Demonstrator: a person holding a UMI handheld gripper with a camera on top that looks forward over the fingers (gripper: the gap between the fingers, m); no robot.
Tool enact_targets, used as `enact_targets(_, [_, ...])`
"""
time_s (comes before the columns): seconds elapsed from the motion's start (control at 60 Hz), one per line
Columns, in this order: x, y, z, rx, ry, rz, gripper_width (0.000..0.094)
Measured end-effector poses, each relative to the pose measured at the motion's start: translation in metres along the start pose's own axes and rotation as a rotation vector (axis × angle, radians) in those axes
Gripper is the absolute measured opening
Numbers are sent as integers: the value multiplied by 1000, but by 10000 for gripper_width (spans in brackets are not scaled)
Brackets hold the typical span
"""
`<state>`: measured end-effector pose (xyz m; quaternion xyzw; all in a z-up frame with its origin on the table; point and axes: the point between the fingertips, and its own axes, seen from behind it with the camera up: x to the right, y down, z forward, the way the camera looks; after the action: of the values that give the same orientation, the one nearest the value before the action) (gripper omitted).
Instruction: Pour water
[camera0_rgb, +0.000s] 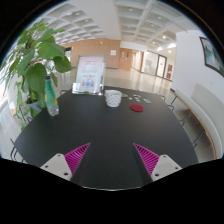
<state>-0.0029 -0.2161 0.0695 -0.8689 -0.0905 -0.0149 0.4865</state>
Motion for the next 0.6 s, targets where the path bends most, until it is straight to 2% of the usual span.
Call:
enact_targets(0.183, [-122, -14, 5, 28, -119, 40, 861])
enact_targets(0.383, [-241, -67, 55, 103, -208, 19, 865])
enact_targets(0.6, [-309, -130, 144, 204, -179, 32, 859])
